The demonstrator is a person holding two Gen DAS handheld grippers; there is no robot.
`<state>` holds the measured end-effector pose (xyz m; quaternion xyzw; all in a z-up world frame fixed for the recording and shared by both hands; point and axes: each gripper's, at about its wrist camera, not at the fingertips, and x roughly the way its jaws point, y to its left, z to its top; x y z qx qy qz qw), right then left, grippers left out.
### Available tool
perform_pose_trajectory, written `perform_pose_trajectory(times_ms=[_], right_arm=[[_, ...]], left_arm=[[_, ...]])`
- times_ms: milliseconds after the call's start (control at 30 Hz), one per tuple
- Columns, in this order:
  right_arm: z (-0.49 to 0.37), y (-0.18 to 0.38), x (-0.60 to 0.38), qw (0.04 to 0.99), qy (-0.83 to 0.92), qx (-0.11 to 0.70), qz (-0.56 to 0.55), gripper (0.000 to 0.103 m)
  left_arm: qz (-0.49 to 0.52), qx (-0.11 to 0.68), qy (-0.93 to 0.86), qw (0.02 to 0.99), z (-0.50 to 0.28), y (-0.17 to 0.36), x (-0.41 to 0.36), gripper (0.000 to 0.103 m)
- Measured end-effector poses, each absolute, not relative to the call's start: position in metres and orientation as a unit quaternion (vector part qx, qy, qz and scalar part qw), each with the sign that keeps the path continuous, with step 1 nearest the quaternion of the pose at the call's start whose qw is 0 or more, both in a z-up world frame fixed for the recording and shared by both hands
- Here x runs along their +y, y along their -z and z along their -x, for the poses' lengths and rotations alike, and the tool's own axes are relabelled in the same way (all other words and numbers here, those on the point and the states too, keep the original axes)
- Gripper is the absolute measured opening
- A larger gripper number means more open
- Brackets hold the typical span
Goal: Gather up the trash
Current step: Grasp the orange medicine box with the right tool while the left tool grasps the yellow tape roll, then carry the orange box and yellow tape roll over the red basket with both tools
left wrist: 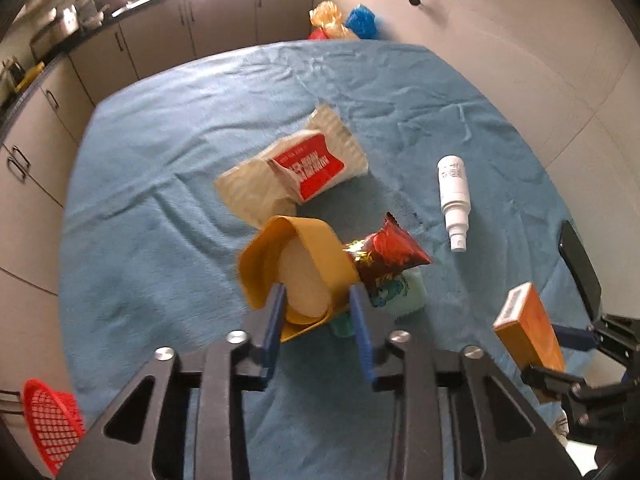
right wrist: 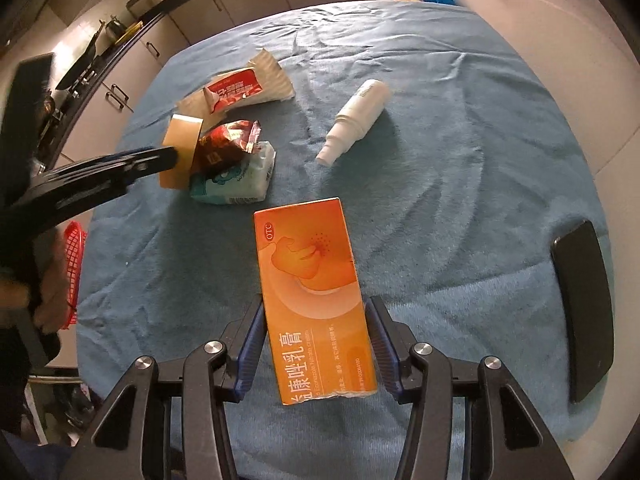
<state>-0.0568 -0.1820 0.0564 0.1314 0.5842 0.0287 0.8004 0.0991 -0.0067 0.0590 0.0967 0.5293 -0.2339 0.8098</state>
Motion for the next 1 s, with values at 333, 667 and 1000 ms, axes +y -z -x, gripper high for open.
perform_pose_trajectory(times_ms=[333, 667, 1000], right_arm=[[0.054, -0.063, -0.171, 0.804, -0.045, 0.577, -0.137, 0.054], [0.037, -0.068, -0.103, 0.803, -0.107, 0.580, -0.092, 0.054], [0.027, -0.074, -0.048, 0.800, -0.150, 0.579, -0.048, 0.054]], left_arm=[[-0.066, 0.510, 0.216, 0.830, -0.071, -0.064, 0.016, 0.010], [-0.053, 0.487, 0.152, 0.858, -0.018, -0.089, 0.093, 0.010], [-0.028, 0.486, 0.109, 0.866, -0.002, -0.094, 0.146, 0.010]])
